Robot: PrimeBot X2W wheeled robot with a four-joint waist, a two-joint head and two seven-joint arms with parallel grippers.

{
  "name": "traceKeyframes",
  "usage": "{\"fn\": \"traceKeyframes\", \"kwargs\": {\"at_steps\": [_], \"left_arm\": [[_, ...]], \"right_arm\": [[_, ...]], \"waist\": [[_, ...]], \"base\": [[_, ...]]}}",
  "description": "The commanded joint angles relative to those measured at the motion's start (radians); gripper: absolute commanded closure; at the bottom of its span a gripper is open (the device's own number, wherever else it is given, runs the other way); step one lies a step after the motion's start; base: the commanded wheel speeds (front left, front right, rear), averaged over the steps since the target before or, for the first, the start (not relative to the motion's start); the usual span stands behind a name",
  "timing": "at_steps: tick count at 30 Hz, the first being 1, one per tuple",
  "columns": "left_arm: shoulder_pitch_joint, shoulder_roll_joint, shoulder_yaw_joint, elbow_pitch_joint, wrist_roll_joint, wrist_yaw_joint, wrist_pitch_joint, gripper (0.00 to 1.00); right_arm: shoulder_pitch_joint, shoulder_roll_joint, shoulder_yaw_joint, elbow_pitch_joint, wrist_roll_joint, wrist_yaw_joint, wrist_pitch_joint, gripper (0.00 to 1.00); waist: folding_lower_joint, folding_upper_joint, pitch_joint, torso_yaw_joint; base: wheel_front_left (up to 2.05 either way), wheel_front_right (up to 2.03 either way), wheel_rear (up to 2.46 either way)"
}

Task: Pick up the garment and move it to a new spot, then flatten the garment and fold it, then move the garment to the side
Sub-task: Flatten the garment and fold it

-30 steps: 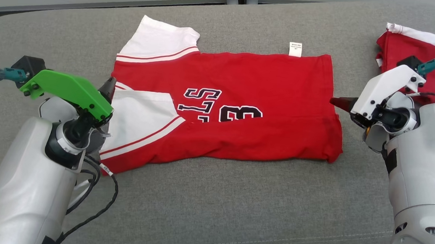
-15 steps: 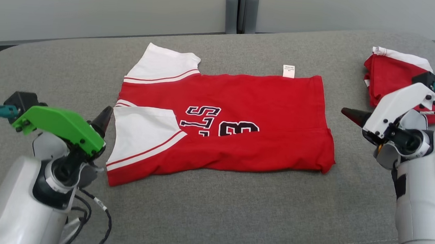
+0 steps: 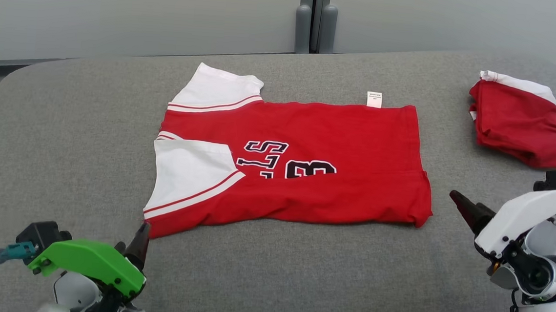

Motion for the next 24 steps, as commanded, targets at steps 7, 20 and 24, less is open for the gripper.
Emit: {"fn": "traceKeyframes", "kwargs": {"at_steps": [7, 20, 24], "left_arm": [[0.022, -0.035, -0.018, 0.060, 0.045, -0.014, -0.083, 0.00], [-0.110, -0.153, 0.031, 0.291, -0.017, -0.049, -0.155, 0.00], [-0.155, -0.180, 0.049, 0.351, -0.043, -0.071, -0.170, 0.00]], "right_arm": [[0.081, 0.001, 0.018, -0.010, 0.047, 0.000, -0.127, 0.00], [-0.026, 0.001, 0.045, 0.258, 0.113, 0.000, -0.330, 0.00], [-0.056, 0.001, 0.066, 0.314, 0.140, 0.000, -0.361, 0.00]], "waist": [[0.0000, 0.0000, 0.043, 0.002], [0.0000, 0.0000, 0.119, 0.001], [0.0000, 0.0000, 0.142, -0.006]], "base": [[0.00, 0.00, 0.00], [0.00, 0.00, 0.00], [0.00, 0.00, 0.00]]}}
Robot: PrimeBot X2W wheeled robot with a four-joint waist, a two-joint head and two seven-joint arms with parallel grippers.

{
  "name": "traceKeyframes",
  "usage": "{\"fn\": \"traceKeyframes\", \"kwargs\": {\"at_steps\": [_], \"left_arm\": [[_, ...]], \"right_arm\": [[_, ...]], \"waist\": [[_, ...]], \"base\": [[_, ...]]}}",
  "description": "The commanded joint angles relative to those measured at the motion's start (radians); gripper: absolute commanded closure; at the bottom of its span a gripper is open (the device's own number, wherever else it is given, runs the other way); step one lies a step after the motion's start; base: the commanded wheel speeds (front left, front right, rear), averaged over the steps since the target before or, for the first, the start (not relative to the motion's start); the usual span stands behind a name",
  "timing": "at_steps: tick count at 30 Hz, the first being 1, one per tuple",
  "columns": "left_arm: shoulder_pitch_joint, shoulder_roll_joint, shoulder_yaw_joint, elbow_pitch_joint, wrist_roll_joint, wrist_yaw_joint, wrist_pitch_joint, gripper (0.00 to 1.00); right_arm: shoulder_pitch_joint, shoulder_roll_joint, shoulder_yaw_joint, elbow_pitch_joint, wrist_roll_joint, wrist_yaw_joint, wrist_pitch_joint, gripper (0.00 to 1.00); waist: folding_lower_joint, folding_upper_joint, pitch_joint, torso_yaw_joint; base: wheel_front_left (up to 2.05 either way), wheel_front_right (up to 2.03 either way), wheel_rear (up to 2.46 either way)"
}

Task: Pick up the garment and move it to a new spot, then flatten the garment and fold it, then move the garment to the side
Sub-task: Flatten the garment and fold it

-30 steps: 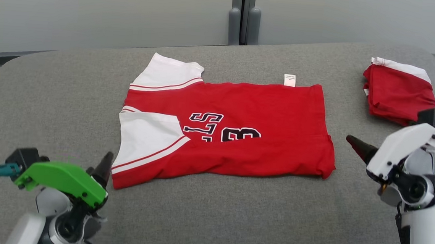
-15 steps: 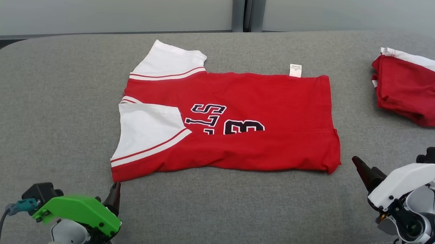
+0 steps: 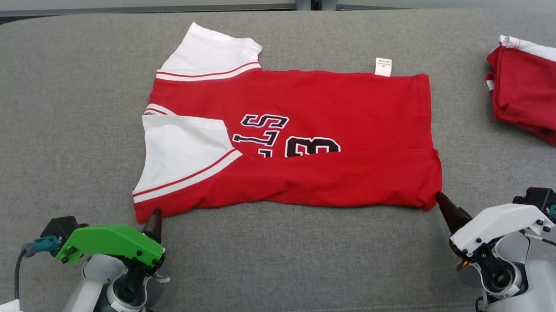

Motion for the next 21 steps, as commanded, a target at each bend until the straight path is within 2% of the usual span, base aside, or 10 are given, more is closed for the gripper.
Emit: {"fn": "traceKeyframes", "kwargs": {"at_steps": [1, 11, 12, 14, 16, 17, 19, 20, 21], "left_arm": [[-0.023, -0.005, 0.009, 0.014, -0.011, -0.008, -0.007, 0.00], [-0.087, -0.040, 0.054, 0.141, -0.062, -0.063, -0.068, 0.00], [-0.093, -0.041, 0.056, 0.149, -0.065, -0.071, -0.075, 0.08], [-0.105, -0.044, 0.055, 0.162, -0.061, -0.085, -0.090, 0.44], [-0.114, -0.045, 0.052, 0.168, -0.054, -0.101, -0.103, 0.68], [-0.119, -0.044, 0.048, 0.170, -0.046, -0.107, -0.110, 0.73], [-0.125, -0.041, 0.045, 0.173, -0.040, -0.119, -0.120, 0.95], [-0.129, -0.040, 0.045, 0.172, -0.038, -0.127, -0.126, 1.00], [-0.132, -0.040, 0.043, 0.170, -0.034, -0.134, -0.130, 1.00]], "right_arm": [[-0.014, -0.002, 0.006, 0.012, 0.012, 0.000, -0.010, 0.00], [-0.057, -0.002, 0.068, 0.091, 0.098, 0.000, -0.062, 0.00], [-0.060, -0.001, 0.073, 0.095, 0.106, 0.000, -0.066, 0.00], [-0.065, -0.001, 0.079, 0.104, 0.125, 0.000, -0.075, 0.00], [-0.071, -0.001, 0.084, 0.117, 0.132, 0.000, -0.084, 0.00], [-0.075, -0.001, 0.086, 0.123, 0.139, 0.000, -0.090, 0.00], [-0.079, 0.000, 0.091, 0.138, 0.149, 0.000, -0.090, 0.00], [-0.082, 0.000, 0.094, 0.145, 0.148, 0.000, -0.095, 0.00], [-0.085, 0.000, 0.098, 0.149, 0.147, 0.000, -0.099, 0.00]], "waist": [[0.0000, -0.0001, 0.016, -0.006], [0.0000, -0.0001, 0.049, -0.023], [0.0000, -0.0001, 0.051, -0.023], [0.0000, -0.0001, 0.054, -0.022], [0.0000, -0.0001, 0.056, -0.019], [0.0000, -0.0001, 0.057, -0.017], [0.0000, -0.0001, 0.058, -0.013], [0.0000, -0.0001, 0.058, -0.010], [0.0000, -0.0001, 0.057, -0.008]], "base": [[0.00, 0.00, 0.00], [0.00, 0.00, 0.00], [0.00, 0.00, 0.00], [0.00, 0.00, 0.00], [0.00, 0.00, 0.00], [0.00, 0.00, 0.00], [0.00, 0.00, 0.00], [0.00, 0.00, 0.00], [0.00, 0.00, 0.00]]}}
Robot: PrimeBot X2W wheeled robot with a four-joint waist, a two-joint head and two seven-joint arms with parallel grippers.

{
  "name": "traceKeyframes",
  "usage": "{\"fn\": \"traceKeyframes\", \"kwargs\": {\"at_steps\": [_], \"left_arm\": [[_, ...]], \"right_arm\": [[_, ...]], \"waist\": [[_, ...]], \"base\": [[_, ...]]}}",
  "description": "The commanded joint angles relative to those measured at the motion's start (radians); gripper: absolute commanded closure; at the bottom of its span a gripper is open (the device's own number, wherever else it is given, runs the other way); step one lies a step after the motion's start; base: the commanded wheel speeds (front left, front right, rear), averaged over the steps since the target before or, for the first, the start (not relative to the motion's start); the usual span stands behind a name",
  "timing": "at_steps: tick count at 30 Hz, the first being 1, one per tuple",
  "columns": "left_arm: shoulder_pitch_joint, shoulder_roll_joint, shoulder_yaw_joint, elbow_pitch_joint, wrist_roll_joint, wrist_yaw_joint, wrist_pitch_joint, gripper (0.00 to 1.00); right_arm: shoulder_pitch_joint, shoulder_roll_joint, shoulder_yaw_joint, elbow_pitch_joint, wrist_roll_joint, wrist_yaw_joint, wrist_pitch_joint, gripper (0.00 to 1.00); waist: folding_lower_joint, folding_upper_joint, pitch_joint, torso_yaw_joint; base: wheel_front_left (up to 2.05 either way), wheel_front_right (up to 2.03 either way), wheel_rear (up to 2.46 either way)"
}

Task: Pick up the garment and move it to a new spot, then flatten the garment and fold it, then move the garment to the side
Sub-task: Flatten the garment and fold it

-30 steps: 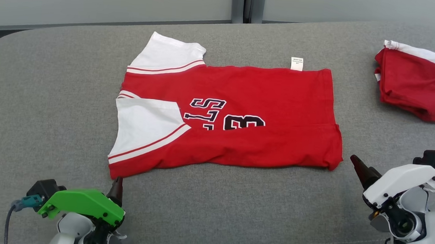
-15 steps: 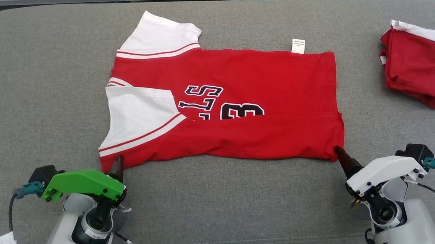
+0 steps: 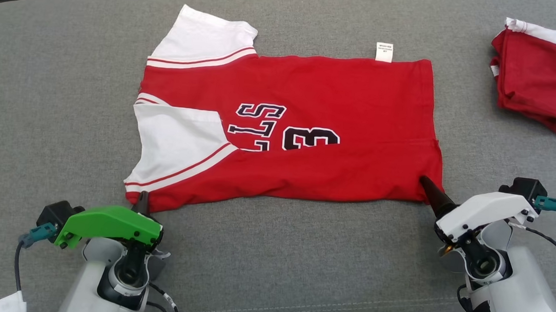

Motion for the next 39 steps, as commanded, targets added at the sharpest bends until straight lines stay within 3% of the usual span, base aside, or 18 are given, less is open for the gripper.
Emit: {"fn": "traceKeyframes", "kwargs": {"at_steps": [1, 2, 3, 6, 7, 8, 16, 25, 29, 39], "left_arm": [[-0.019, 0.003, -0.002, 0.000, 0.008, -0.009, -0.008, 1.00], [-0.020, 0.003, -0.004, -0.002, 0.009, -0.018, -0.013, 1.00], [-0.021, 0.004, -0.006, -0.005, 0.014, -0.023, -0.017, 1.00], [-0.024, 0.005, -0.009, -0.009, 0.021, -0.037, -0.032, 1.00], [-0.025, 0.004, -0.008, -0.013, 0.020, -0.040, -0.035, 1.00], [-0.026, 0.004, -0.009, -0.016, 0.023, -0.044, -0.040, 1.00], [0.001, 0.019, -0.018, -0.051, 0.048, -0.059, -0.067, 1.00], [0.136, 0.044, -0.039, -0.186, 0.068, -0.049, -0.073, 1.00], [0.211, 0.062, -0.039, -0.272, 0.074, -0.021, -0.070, 1.00], [0.354, 0.082, -0.060, -0.458, 0.086, 0.102, -0.019, 1.00]], "right_arm": [[-0.004, 0.003, 0.010, 0.015, -0.002, 0.000, -0.007, 0.00], [-0.008, 0.003, 0.015, 0.015, -0.003, 0.000, -0.012, 0.20], [-0.011, 0.003, 0.021, 0.014, -0.004, 0.000, -0.018, 0.51], [-0.015, -0.005, 0.038, 0.011, -0.015, 0.000, -0.041, 0.76], [-0.019, -0.009, 0.041, 0.009, -0.018, 0.000, -0.054, 0.94], [-0.022, -0.013, 0.046, 0.007, -0.019, 0.000, -0.062, 1.00], [-0.015, -0.041, 0.062, -0.006, 0.014, 0.000, -0.084, 1.00], [0.091, -0.081, 0.057, -0.090, 0.088, 0.000, -0.028, 1.00], [0.159, -0.091, 0.033, -0.147, 0.106, 0.000, 0.007, 1.00], [0.278, -0.062, -0.052, -0.255, 0.073, 0.000, 0.118, 1.00]], "waist": [[0.0000, 0.0000, 0.000, 0.005], [0.0000, 0.0000, -0.001, 0.006], [0.0000, 0.0000, -0.001, 0.008], [0.0000, 0.0000, -0.004, 0.011], [0.0000, 0.0000, -0.004, 0.012], [0.0000, 0.0000, -0.005, 0.012], [0.0000, 0.0000, -0.013, 0.013], [0.0000, 0.0000, -0.039, 0.017], [0.0000, 0.0000, -0.053, 0.021], [0.0000, 0.0000, -0.074, 0.015]], "base": [[0.00, 0.00, 0.00], [0.00, 0.00, 0.00], [0.00, 0.00, 0.00], [0.00, 0.00, 0.00], [0.00, 0.00, 0.00], [0.00, 0.00, 0.00], [0.00, 0.00, 0.00], [0.00, 0.00, 0.00], [0.00, 0.00, 0.00], [0.00, 0.00, 0.00]]}}
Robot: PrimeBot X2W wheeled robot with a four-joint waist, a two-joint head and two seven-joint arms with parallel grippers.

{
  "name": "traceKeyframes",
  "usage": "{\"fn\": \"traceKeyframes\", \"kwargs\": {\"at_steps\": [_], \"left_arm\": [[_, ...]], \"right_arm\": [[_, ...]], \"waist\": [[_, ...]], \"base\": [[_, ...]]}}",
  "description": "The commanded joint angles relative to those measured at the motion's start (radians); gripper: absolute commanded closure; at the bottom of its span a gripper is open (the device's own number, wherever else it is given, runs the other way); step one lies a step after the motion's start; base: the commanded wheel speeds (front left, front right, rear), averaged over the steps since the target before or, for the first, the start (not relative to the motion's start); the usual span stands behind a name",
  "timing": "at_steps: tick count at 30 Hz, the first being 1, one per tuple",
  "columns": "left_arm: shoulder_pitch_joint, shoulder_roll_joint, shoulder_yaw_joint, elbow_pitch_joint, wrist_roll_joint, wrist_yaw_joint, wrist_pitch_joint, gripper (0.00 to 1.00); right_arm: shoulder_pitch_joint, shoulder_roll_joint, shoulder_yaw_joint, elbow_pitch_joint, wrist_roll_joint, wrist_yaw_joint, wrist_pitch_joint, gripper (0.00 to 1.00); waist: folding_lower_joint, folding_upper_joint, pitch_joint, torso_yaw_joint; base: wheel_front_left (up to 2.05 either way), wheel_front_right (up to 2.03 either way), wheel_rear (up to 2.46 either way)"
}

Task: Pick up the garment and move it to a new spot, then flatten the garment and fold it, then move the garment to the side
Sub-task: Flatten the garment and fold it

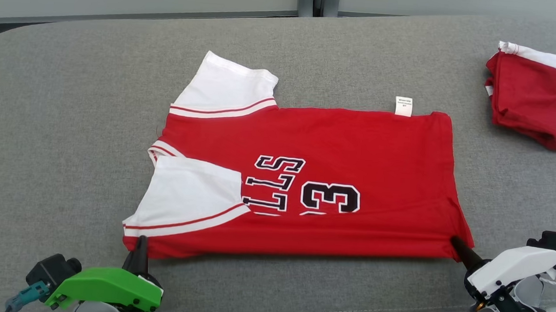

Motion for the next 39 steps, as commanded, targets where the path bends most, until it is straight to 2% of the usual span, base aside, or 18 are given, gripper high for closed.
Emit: {"fn": "traceKeyframes", "kwargs": {"at_steps": [1, 4, 5, 6, 7, 8, 9, 11, 16, 17, 24, 29, 34, 39], "left_arm": [[0.016, 0.014, -0.001, -0.002, 0.011, 0.019, 0.004, 1.00], [0.007, 0.015, -0.011, 0.019, 0.022, 0.035, 0.011, 1.00], [-0.002, 0.017, -0.014, 0.030, 0.026, 0.038, 0.013, 0.70], [-0.009, 0.016, -0.018, 0.045, 0.025, 0.039, 0.019, 0.58], [-0.017, 0.019, -0.024, 0.058, 0.031, 0.039, 0.024, 0.40], [-0.023, 0.024, -0.030, 0.069, 0.037, 0.034, 0.027, 0.15], [-0.029, 0.027, -0.036, 0.078, 0.041, 0.028, 0.031, 0.00], [-0.038, 0.041, -0.042, 0.095, 0.051, 0.024, 0.032, 0.00], [-0.076, 0.122, -0.074, 0.095, 0.116, 0.013, 0.060, 0.00], [-0.076, 0.122, -0.074, 0.095, 0.116, 0.013, 0.060, 0.00], [-0.218, 0.246, -0.136, 0.037, 0.210, -0.014, 0.157, 0.00], [-0.384, 0.304, -0.190, 0.028, 0.261, -0.069, 0.250, 0.00], [-0.561, 0.351, -0.213, 0.075, 0.251, -0.129, 0.391, 0.00], [-0.757, 0.394, -0.225, 0.127, 0.264, -0.171, 0.516, 0.00]], "right_arm": [[0.017, 0.004, -0.019, -0.005, -0.021, 0.000, 0.011, 1.00], [0.014, 0.020, -0.042, 0.003, -0.047, 0.000, 0.023, 1.00], [0.011, 0.024, -0.048, 0.007, -0.055, 0.000, 0.024, 0.86], [0.007, 0.028, -0.054, 0.011, -0.064, 0.000, 0.025, 0.68], [0.004, 0.031, -0.059, 0.014, -0.072, 0.000, 0.028, 0.54], [0.003, 0.035, -0.062, 0.015, -0.081, 0.000, 0.030, 0.31], [0.002, 0.037, -0.065, 0.015, -0.087, 0.000, 0.031, 0.00], [0.006, 0.039, -0.071, 0.006, -0.100, 0.000, 0.033, 0.00], [0.031, 0.015, -0.079, -0.055, -0.151, 0.000, 0.060, 0.00], [0.031, 0.015, -0.079, -0.055, -0.151, 0.000, 0.060, 0.00], [-0.011, -0.061, -0.026, -0.190, -0.239, 0.000, 0.111, 0.00], [-0.098, -0.111, 0.034, -0.246, -0.266, 0.000, 0.144, 0.00], [-0.210, -0.132, 0.094, -0.267, -0.259, 0.000, 0.178, 0.00], [-0.320, -0.146, 0.163, -0.271, -0.254, 0.000, 0.208, 0.00]], "waist": [[0.0000, 0.0000, -0.003, -0.003], [0.0000, 0.0000, -0.008, -0.008], [0.0000, 0.0000, -0.010, -0.009], [0.0000, 0.0000, -0.011, -0.010], [0.0000, 0.0000, -0.013, -0.012], [0.0000, 0.0000, -0.014, -0.013], [0.0000, 0.0000, -0.015, -0.015], [0.0000, 0.0000, -0.016, -0.018], [0.0000, 0.0000, -0.015, -0.029], [0.0000, 0.0000, -0.015, -0.029], [0.0000, 0.0000, 0.009, -0.051], [0.0000, 0.0000, 0.059, -0.076], [0.0000, 0.0000, 0.140, -0.112], [0.0000, 0.0000, 0.230, -0.155]], "base": [[0.00, 0.00, 0.00], [0.00, 0.00, 0.00], [0.00, 0.00, 0.00], [0.00, 0.00, 0.00], [0.00, 0.00, 0.00], [0.00, 0.00, 0.00], [0.00, 0.00, 0.00], [0.00, 0.00, 0.00], [0.00, 0.00, 0.00], [0.00, 0.00, 0.00], [0.00, 0.00, 0.00], [0.00, 0.00, 0.00], [0.00, 0.00, 0.00], [0.00, 0.00, 0.00]]}}
